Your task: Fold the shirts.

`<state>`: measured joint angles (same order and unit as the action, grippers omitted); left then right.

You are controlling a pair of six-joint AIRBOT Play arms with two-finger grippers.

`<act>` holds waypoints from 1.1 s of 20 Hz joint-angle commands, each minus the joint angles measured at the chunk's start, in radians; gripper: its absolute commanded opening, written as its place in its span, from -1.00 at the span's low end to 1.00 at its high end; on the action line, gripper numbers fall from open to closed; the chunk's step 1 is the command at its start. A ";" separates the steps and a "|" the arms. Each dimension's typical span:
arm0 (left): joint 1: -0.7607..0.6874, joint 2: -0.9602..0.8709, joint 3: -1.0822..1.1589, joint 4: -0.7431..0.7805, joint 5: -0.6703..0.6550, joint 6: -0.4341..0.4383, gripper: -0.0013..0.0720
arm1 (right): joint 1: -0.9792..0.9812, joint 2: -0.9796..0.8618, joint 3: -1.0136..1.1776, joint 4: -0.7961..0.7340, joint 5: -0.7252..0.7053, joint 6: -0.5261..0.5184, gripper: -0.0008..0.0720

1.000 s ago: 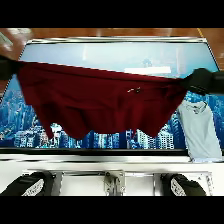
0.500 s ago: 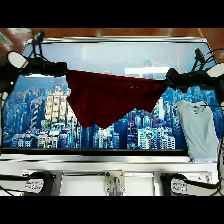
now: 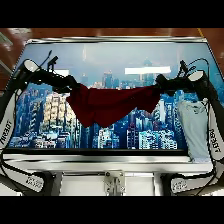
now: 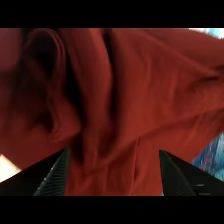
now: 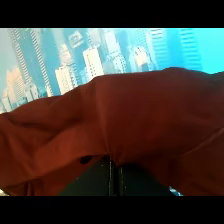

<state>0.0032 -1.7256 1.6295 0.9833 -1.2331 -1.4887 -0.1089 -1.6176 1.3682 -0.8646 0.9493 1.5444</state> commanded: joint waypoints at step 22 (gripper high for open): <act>-0.224 0.174 -0.745 -0.322 0.429 0.053 0.29 | 0.013 0.003 0.000 -0.013 0.072 -0.106 -0.81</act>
<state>-0.2058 -1.5295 0.8902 0.7181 -0.8909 -1.4376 -0.0963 -1.6154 1.3682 -0.8806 1.0203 1.4414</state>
